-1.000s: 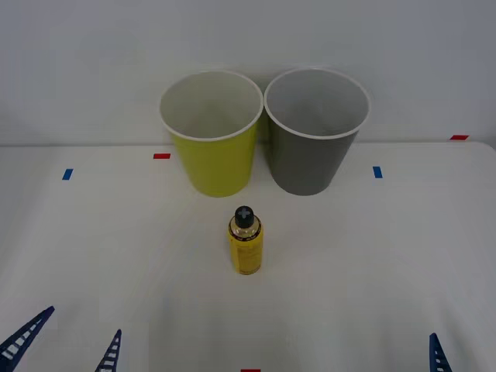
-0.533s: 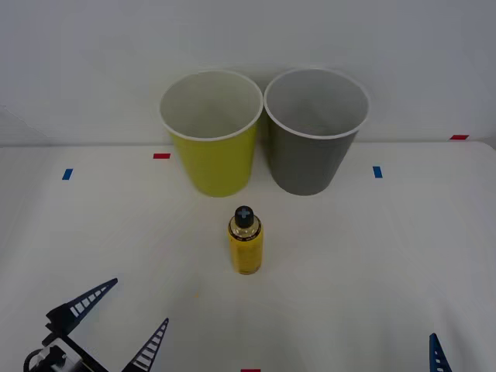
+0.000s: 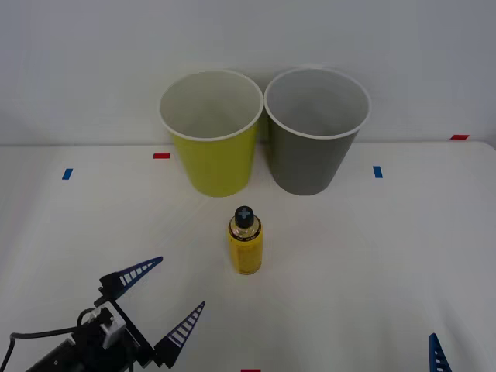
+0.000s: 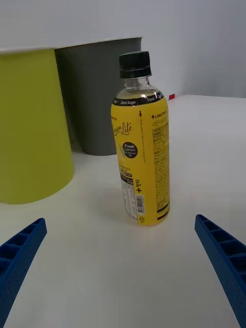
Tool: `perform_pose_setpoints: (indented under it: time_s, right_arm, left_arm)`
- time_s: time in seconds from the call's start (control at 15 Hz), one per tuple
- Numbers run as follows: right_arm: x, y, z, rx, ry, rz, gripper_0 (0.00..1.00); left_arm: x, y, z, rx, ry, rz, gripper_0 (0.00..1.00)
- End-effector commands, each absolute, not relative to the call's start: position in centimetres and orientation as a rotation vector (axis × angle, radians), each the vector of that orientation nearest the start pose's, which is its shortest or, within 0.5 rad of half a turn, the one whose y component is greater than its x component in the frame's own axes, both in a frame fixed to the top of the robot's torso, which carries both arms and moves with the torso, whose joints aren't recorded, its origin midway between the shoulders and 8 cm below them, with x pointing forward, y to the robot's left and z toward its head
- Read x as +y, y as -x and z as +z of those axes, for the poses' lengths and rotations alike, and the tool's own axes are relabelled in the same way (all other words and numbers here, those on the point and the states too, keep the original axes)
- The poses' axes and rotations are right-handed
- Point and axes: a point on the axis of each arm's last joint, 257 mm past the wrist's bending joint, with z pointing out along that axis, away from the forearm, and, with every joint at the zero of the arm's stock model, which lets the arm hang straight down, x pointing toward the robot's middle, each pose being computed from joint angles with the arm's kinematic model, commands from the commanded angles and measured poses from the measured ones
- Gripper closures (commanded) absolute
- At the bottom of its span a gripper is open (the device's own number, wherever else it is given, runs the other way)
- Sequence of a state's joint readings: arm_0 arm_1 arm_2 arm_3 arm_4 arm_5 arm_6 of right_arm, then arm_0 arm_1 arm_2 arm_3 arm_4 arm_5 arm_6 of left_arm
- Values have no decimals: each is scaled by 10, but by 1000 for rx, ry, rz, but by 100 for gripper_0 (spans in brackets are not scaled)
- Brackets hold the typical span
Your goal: Put cans in the gray bin and PET bottles in the light green bin.
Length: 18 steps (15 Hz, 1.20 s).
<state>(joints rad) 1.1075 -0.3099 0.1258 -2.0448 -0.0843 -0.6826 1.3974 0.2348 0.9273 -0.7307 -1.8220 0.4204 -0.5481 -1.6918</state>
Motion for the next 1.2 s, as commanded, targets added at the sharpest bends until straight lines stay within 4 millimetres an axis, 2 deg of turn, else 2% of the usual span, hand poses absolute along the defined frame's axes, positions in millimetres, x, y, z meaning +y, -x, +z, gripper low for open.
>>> perform_pose_setpoints:
  time_s: [0.07,0.27,0.67,0.93,1.2]
  right_arm:
    - [-297,-212,-226,1516,-32,1,0]
    - [-297,-212,-226,1516,-32,1,0]
    - [-297,-212,-226,1516,-32,1,0]
    - [-297,-212,-226,1516,-32,1,0]
    - [-297,-212,-226,1516,-32,1,0]
  left_arm:
    - [124,-342,-256,1387,-759,-435,0]
    - [102,-353,-258,1366,-793,-471,0]
    - [63,-387,-255,1359,-775,-517,0]
    - [42,-392,-252,1378,-760,-565,0]
    - [31,-402,-240,1363,-771,-584,0]
